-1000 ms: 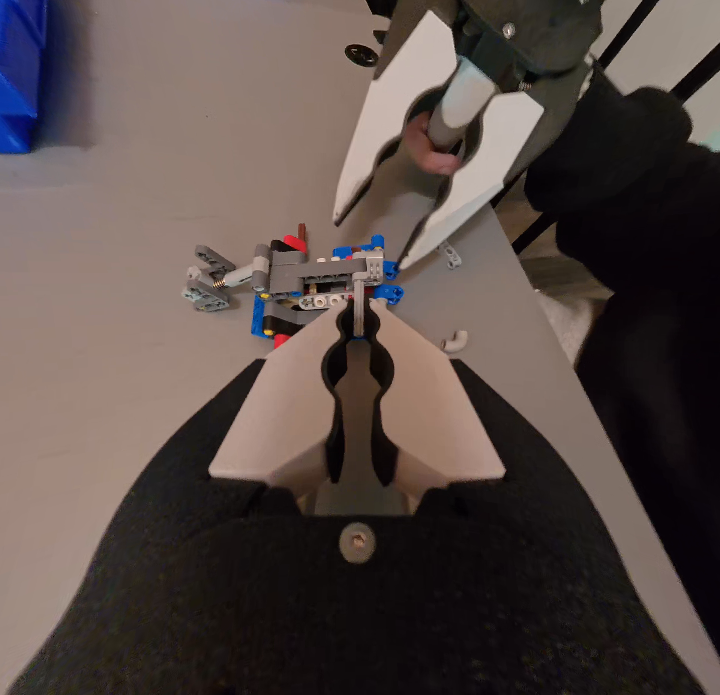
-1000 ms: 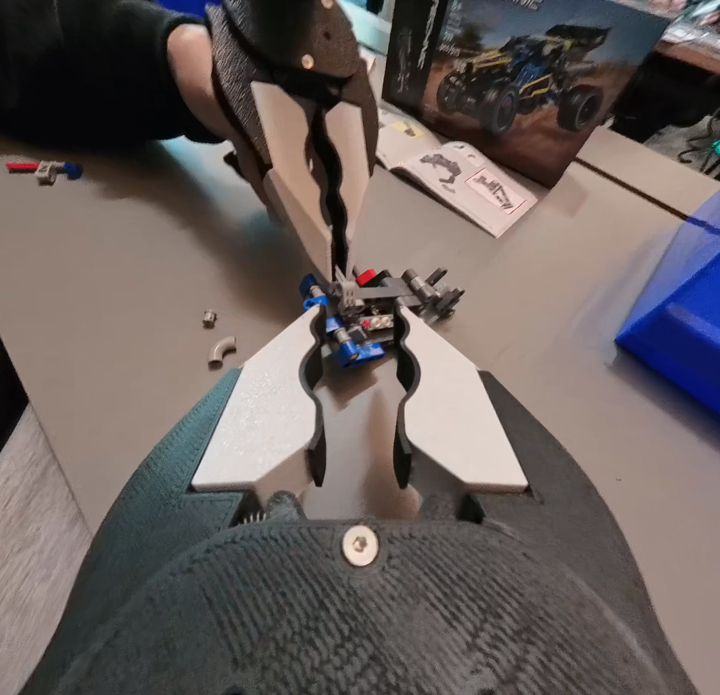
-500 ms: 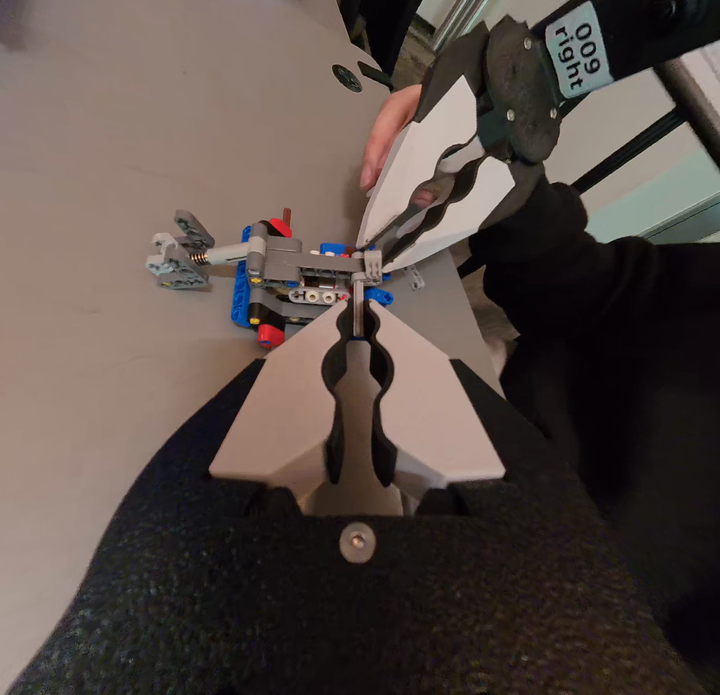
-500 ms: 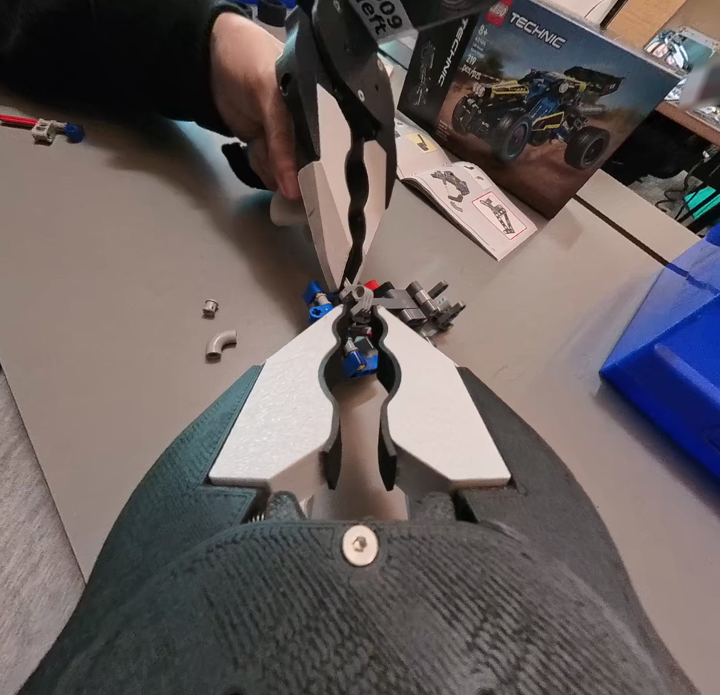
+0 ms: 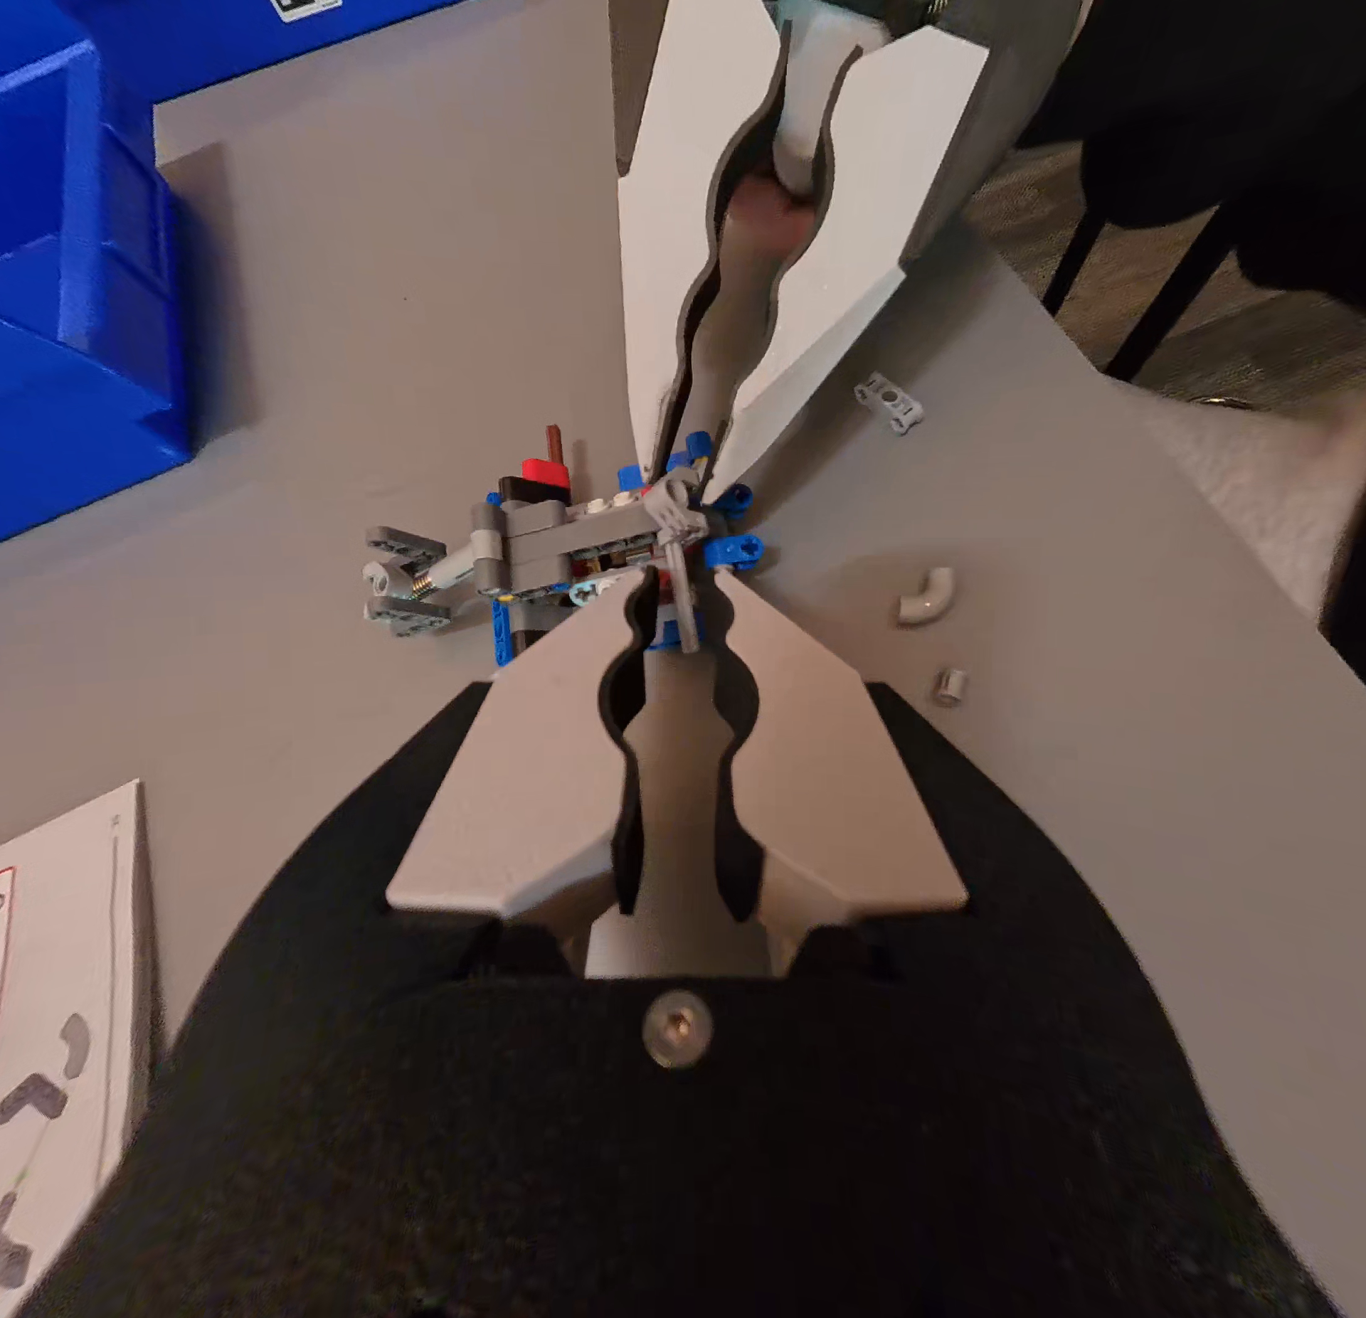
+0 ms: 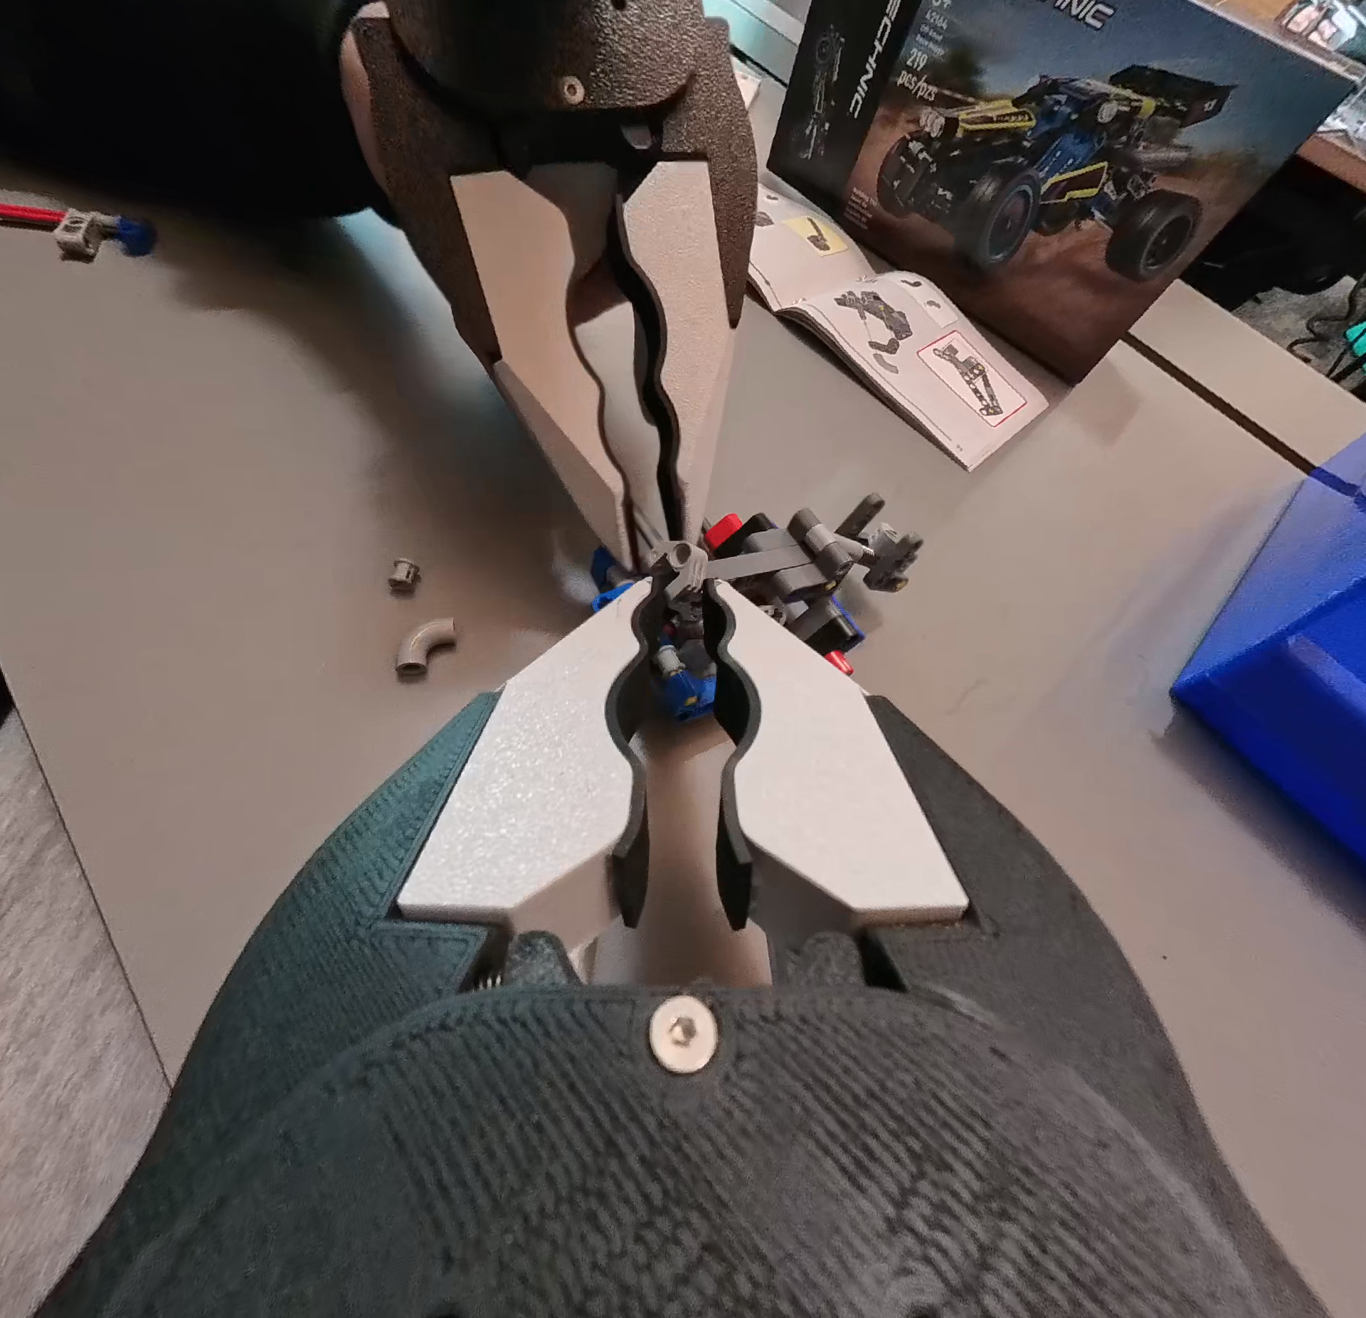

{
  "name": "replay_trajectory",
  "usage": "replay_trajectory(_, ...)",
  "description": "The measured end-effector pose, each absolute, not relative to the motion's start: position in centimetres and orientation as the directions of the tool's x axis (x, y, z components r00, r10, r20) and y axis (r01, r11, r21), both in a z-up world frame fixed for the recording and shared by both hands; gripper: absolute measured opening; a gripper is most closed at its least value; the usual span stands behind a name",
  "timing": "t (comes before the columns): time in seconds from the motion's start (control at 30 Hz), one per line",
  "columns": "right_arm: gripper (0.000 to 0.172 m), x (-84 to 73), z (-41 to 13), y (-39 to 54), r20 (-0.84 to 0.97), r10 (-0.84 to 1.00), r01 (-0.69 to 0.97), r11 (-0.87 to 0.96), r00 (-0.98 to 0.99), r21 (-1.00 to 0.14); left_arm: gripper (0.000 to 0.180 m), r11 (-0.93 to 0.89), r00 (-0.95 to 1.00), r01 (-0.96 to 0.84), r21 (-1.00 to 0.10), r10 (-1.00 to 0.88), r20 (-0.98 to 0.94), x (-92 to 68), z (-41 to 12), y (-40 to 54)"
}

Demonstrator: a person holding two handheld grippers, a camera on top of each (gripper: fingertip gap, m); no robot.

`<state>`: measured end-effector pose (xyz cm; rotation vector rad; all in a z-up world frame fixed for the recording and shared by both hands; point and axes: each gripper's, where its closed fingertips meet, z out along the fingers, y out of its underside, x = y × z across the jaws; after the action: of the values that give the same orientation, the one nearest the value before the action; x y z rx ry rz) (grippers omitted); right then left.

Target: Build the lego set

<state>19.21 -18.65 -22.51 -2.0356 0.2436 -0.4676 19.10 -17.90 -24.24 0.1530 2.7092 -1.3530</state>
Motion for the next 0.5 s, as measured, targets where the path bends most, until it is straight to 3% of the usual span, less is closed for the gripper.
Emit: replay_trajectory(0.5,0.008,19.67,-23.51,-19.45,0.230,-0.388,-0.017,-0.540,0.893,-0.842,0.000,0.578,-0.993,0.086,-0.811,-0.019,-0.119,19.72,-24.56,-17.43)
